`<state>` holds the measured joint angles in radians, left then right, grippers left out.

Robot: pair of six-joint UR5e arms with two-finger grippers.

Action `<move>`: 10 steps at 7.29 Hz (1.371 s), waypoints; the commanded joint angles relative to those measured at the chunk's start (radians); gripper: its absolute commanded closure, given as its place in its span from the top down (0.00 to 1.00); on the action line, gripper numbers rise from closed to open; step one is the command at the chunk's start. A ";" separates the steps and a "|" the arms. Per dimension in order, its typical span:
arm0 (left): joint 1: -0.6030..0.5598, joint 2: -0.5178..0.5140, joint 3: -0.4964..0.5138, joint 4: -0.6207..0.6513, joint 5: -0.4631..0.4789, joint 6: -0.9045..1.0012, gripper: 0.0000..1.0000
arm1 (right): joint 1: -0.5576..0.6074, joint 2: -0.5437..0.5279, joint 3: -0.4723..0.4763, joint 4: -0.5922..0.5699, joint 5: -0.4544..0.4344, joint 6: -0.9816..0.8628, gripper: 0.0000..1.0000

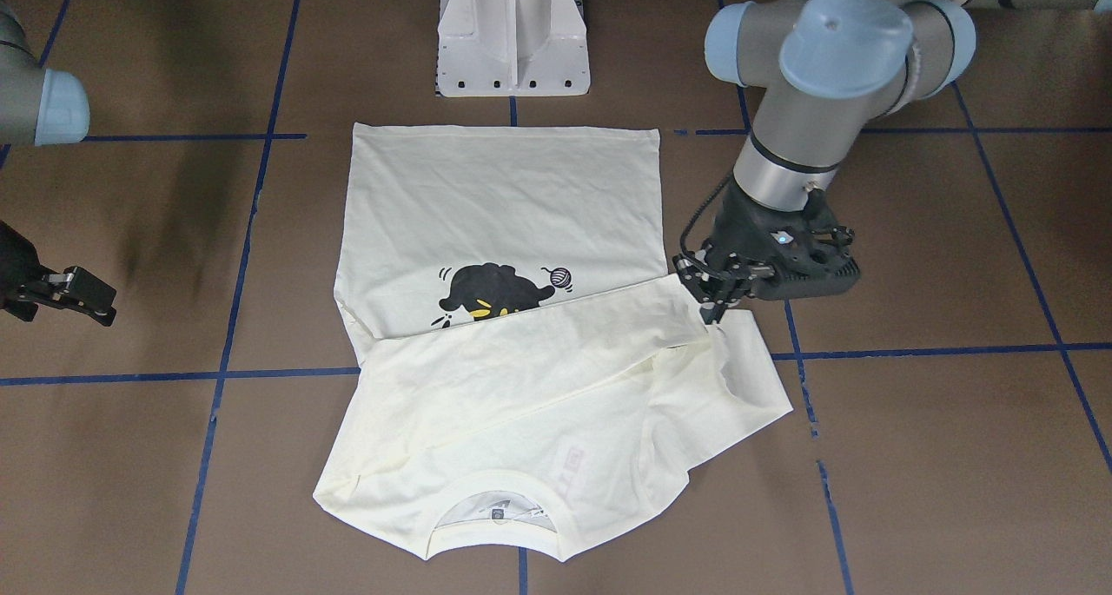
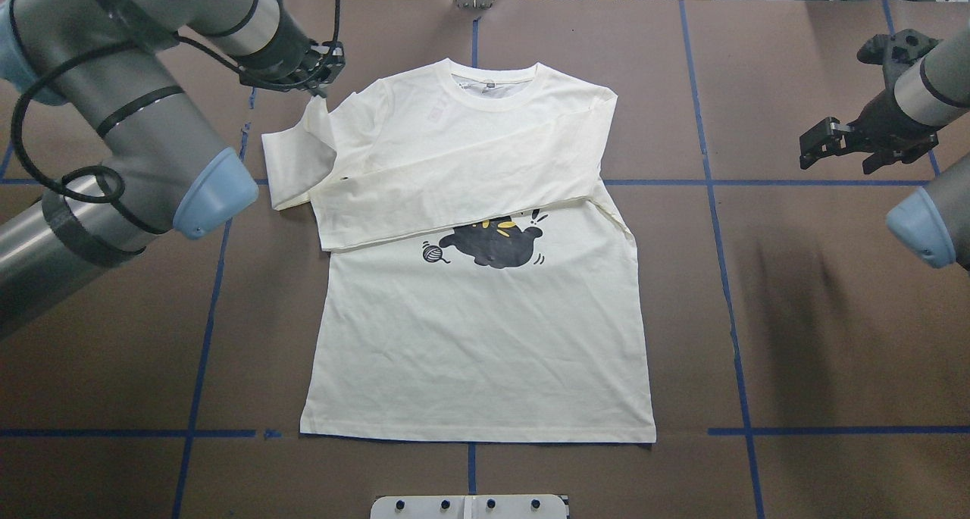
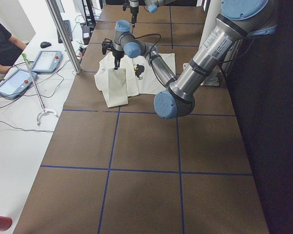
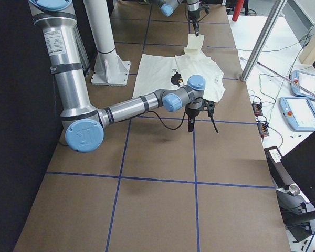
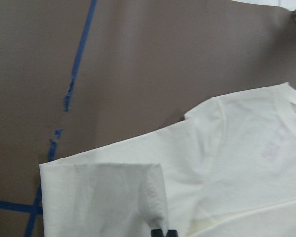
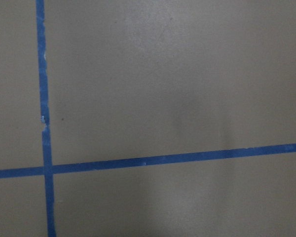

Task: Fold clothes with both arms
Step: 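Grasp the other sleeve cuff with the left gripper, then fold the held sleeve across the shirt body toward the right arm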

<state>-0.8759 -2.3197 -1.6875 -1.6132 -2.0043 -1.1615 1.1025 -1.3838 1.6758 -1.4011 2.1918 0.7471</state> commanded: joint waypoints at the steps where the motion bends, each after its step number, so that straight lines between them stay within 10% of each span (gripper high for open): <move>1: 0.037 -0.198 0.000 0.044 -0.095 -0.186 0.00 | 0.010 -0.015 -0.002 0.001 0.000 -0.009 1.00; 7: 0.355 -0.483 0.566 -0.357 0.204 -0.597 0.00 | 0.011 -0.017 -0.011 -0.001 -0.003 -0.003 1.00; 8: 0.415 -0.483 0.674 -0.507 0.278 -0.602 0.88 | 0.010 -0.015 -0.011 -0.001 -0.003 -0.003 1.00; 10: 0.468 -0.481 0.675 -0.588 0.361 -0.517 1.00 | 0.010 -0.008 -0.011 0.001 -0.003 0.001 1.00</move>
<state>-0.4382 -2.8015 -1.0188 -2.1522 -1.6890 -1.7290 1.1124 -1.3961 1.6644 -1.4017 2.1891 0.7463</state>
